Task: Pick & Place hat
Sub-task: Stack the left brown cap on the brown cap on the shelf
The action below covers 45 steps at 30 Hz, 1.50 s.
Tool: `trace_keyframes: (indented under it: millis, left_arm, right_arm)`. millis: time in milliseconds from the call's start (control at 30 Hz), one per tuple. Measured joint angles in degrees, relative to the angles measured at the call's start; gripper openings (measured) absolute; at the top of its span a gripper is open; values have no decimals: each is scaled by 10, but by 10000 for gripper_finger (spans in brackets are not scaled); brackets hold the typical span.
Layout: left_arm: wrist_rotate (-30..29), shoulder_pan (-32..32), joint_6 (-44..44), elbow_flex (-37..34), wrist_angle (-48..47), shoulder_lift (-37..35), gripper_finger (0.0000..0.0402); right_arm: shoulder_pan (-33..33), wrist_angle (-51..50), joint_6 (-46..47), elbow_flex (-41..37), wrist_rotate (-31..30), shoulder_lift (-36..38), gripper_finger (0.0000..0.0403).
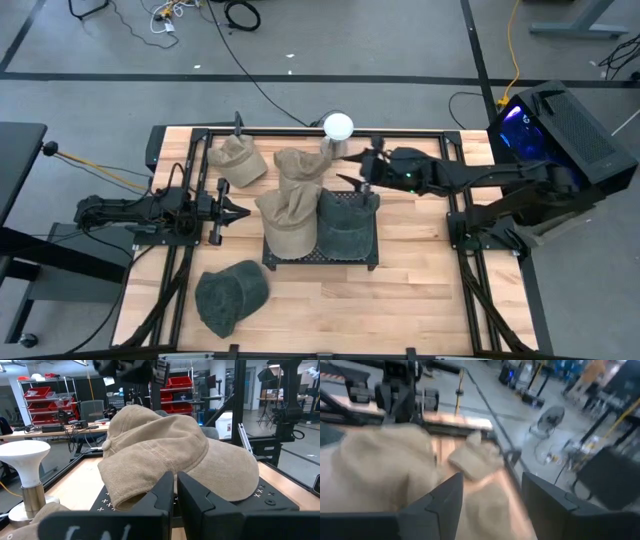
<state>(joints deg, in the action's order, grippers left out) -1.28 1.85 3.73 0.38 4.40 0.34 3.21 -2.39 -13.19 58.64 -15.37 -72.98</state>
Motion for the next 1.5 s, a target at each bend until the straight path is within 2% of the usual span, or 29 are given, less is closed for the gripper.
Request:
trace_keyframes:
  millis: [167, 433, 767, 1033, 1333, 1500]
  left_arm:
    - [0, 0, 0, 0, -1, 0, 30]
    - [0, 0, 0, 0, 0, 0, 30]
    - [0, 0, 0, 0, 0, 0, 30]
    - [0, 0, 0, 0, 0, 0, 30]
    - [0, 0, 0, 0, 0, 0, 30]
    - [0, 0, 0, 0, 0, 0, 30]
  right_arm:
    - [-5, 22, 68, -105, 13, 75, 206]
    - [-11, 33, 145, -228, 115, 201, 206]
    - [-10, 36, 174, -327, 112, 342, 206]
    - [-10, 39, 212, -397, 162, 398, 206]
    - [-11, 68, 186, -474, 150, 476, 205]
    - [-11, 68, 185, -511, 145, 527, 191]
